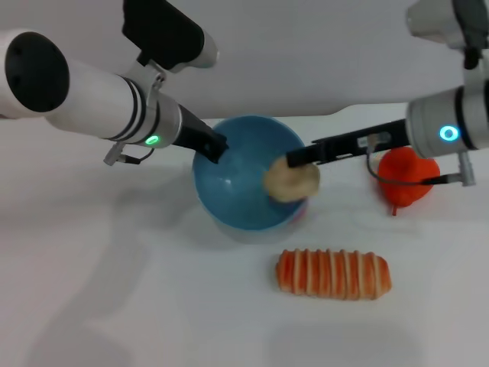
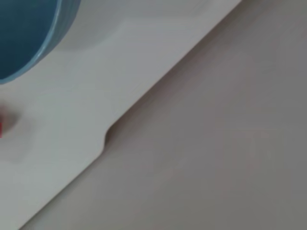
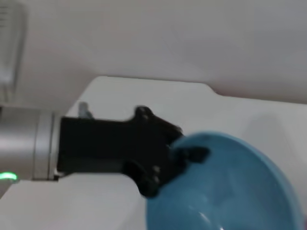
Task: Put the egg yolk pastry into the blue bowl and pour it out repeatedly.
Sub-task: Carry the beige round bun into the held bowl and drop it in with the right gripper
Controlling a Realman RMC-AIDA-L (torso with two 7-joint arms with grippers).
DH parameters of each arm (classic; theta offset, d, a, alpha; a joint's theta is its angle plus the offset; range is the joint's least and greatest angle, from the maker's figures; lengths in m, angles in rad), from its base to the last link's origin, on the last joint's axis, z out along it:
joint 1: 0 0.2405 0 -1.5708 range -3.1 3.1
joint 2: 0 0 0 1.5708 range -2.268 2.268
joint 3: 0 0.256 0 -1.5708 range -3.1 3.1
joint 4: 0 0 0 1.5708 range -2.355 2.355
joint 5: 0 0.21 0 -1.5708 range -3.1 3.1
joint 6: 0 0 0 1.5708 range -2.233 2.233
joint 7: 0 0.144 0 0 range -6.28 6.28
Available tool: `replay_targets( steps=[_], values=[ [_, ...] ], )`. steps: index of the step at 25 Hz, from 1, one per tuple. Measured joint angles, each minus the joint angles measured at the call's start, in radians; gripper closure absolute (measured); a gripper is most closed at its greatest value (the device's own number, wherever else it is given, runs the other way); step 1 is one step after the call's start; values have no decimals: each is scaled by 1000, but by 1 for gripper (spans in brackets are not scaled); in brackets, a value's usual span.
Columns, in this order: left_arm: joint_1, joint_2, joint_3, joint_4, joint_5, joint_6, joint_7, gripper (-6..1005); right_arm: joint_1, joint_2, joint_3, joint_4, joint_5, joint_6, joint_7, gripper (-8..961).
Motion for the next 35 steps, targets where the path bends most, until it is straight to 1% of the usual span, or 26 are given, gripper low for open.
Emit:
replay_targets(
  steps=[4, 10, 13, 19, 26, 28, 29, 32, 35],
  values=[
    [0, -1, 33, -6, -1, -6, -2, 999, 11, 2, -36, 29, 34, 53, -9, 905],
    [-2, -1, 35, -6, -4, -6, -3, 999, 17, 1, -42, 77, 76, 108, -49, 953],
    [-2, -1, 35, -6, -4, -7, -3, 999, 21, 0, -41, 104, 114, 123, -81, 924],
    [-2, -1, 35, -7, -5, -8, -3, 999, 23, -2, -35, 151, 247, 128, -202, 867],
    [-2, -1, 35, -5, -6, -2, -4, 999, 9, -4, -23, 156, 258, 143, -217, 800],
    [-2, -1, 35, -4, -5, -2, -4, 999, -1, -4, -5, 150, 258, 143, -217, 760],
    [-2, 0, 34, -4, -3, -2, -4, 999, -10, -4, 8, 141, 259, 143, -218, 741],
    [-5, 6, 16, -8, 16, -27, -4, 1000, -67, 0, 39, 87, 281, 148, -220, 681],
    [-24, 10, -67, -17, 71, -102, -4, 1000, -122, -3, 55, 64, 359, 155, -249, 622]
  ],
)
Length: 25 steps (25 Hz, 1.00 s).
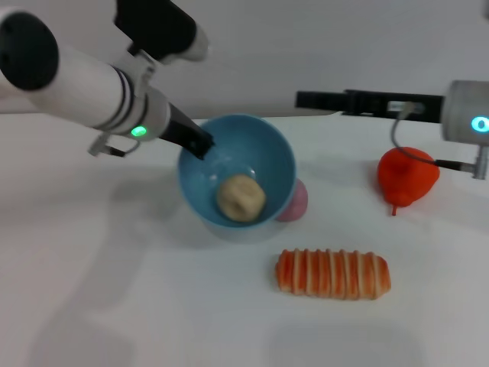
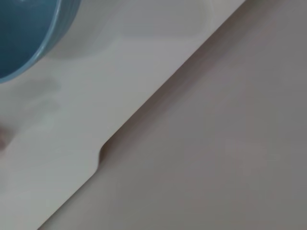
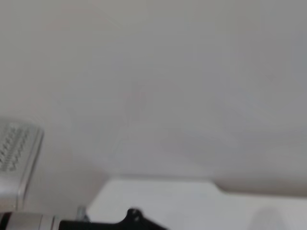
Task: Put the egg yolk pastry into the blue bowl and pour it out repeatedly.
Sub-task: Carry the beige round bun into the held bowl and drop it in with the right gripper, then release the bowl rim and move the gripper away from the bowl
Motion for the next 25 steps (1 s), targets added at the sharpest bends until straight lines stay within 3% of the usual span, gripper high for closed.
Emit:
replay_targets(
  steps=[2, 4, 11, 25],
  values=[
    [-14, 0, -33, 4, 34, -31, 0, 1000, -36, -1, 4, -15, 49, -1, -40, 582],
    [-27, -2, -32, 23, 56, -36, 0, 1000, -60, -1, 4, -38, 58, -2, -65, 401],
    [-96, -9, -22, 152, 64, -36, 8, 1000, -64, 0, -5, -50, 58, 3, -73, 400],
    [-85, -14, 108, 171, 58, 19, 3, 999, -38, 1, -11, -51, 56, 32, -86, 398]
  ],
)
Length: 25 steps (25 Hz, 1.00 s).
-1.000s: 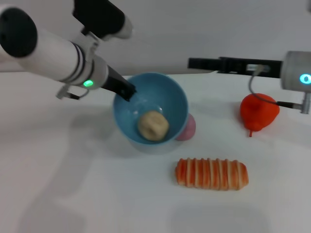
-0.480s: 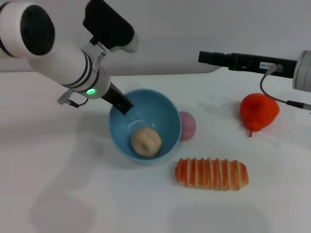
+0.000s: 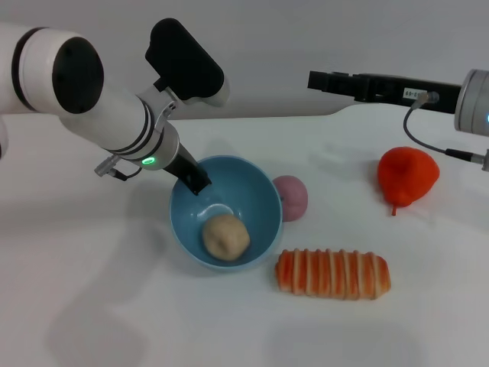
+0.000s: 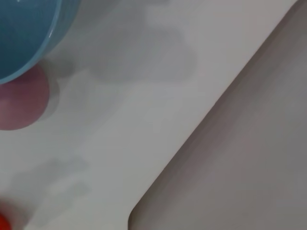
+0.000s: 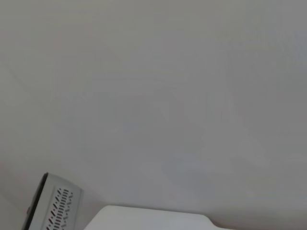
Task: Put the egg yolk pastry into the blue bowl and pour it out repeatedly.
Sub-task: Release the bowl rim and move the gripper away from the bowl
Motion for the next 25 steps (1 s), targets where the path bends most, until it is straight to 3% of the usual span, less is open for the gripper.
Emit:
replay_targets(
  steps=[12, 16, 23, 25],
  values=[
    [1, 1, 1, 2, 1, 9, -32, 1000, 0, 0, 0, 4, 3, 13, -5, 396],
    [-2, 3, 18, 3, 11, 9, -70, 928, 0, 0, 0, 5, 4, 14, -13, 395],
    [-1, 2, 77, -22, 15, 10, -99, 711, -3, 0, 0, 9, 1, 24, -13, 394],
    [0, 3, 77, -37, 24, 4, -122, 603, -7, 0, 0, 10, 1, 25, -13, 394]
  ],
)
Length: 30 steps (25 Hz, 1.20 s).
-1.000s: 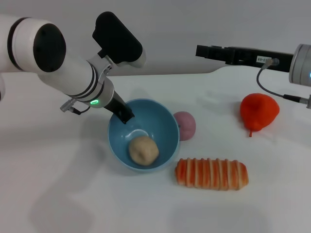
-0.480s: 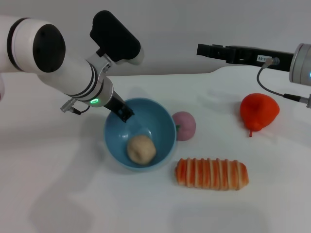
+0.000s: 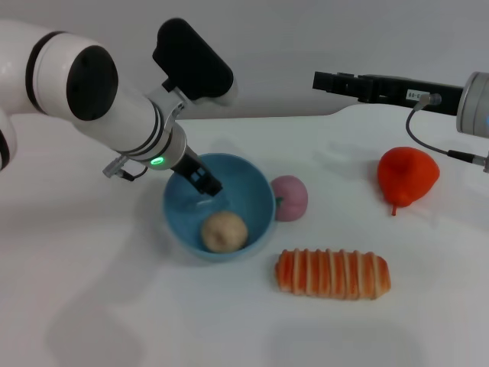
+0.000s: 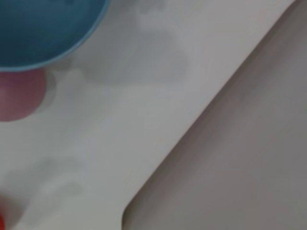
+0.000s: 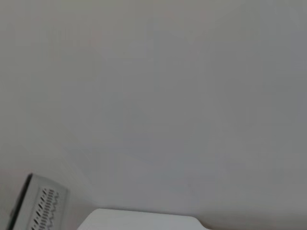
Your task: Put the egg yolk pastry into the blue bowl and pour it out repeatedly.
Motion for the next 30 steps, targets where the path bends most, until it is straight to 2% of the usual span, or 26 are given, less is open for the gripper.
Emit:
replay_targets(
  steps=[6, 12, 17, 24, 26, 27, 28, 30],
  values=[
    [19, 0, 0, -63, 70, -10, -57, 303, -4, -1, 6, 0, -1, -1, 0, 393],
    [49, 2, -1, -127, 118, -10, -81, 307, -10, -1, 10, 0, -1, 2, -19, 392],
    [128, 3, -7, -227, 191, 65, -85, 310, -26, 0, 13, -1, 1, 66, -81, 391],
    [239, -3, -3, -295, 183, 346, -131, 310, -42, 2, 14, 26, 42, 202, -293, 390],
    [257, -4, -1, -294, 177, 426, -193, 310, -42, 0, 15, 62, 117, 250, -400, 389],
    [257, -4, -1, -294, 177, 426, -193, 310, -43, -1, 17, 78, 153, 264, -454, 389],
    [286, -3, 14, -284, 170, 539, -268, 310, -43, -2, 23, 100, 199, 270, -522, 389],
    [308, -2, 35, -262, 168, 646, -301, 310, -44, -2, 39, 143, 295, 272, -668, 389]
  ],
)
